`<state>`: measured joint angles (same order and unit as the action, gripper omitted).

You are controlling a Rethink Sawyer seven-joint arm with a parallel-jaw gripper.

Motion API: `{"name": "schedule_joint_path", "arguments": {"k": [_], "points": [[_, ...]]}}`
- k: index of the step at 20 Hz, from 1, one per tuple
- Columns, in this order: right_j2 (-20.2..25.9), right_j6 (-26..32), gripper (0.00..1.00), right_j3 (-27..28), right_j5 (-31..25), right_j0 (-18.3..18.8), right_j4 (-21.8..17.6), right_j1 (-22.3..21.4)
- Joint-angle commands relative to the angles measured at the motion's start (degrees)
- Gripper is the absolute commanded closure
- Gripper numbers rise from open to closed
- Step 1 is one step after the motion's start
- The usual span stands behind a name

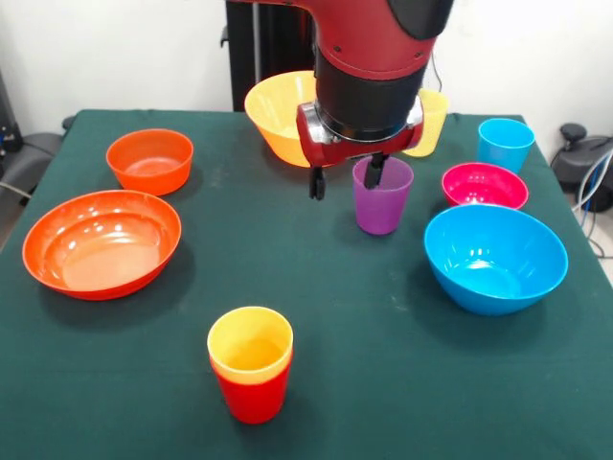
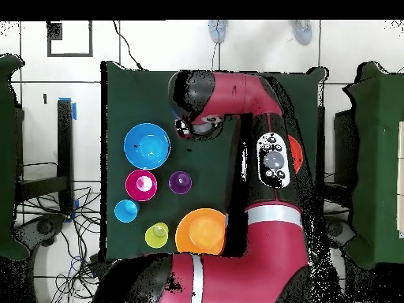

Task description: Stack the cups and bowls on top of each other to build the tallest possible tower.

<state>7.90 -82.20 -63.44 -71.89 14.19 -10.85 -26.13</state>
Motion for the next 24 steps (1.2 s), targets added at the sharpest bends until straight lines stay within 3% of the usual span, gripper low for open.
{"name": "schedule_joint_path", "arguments": {"k": [1, 15, 24], "points": [[-0.2, -9.7, 0.00, -5.6, -5.3, 0.0, 2.2, 0.9], [-1.1, -10.0, 0.00, -8.2, -5.6, 0.1, 6.7, 0.5], [-2.2, -8.3, 0.00, -10.8, 0.1, -0.3, 5.0, 1.0]]}}
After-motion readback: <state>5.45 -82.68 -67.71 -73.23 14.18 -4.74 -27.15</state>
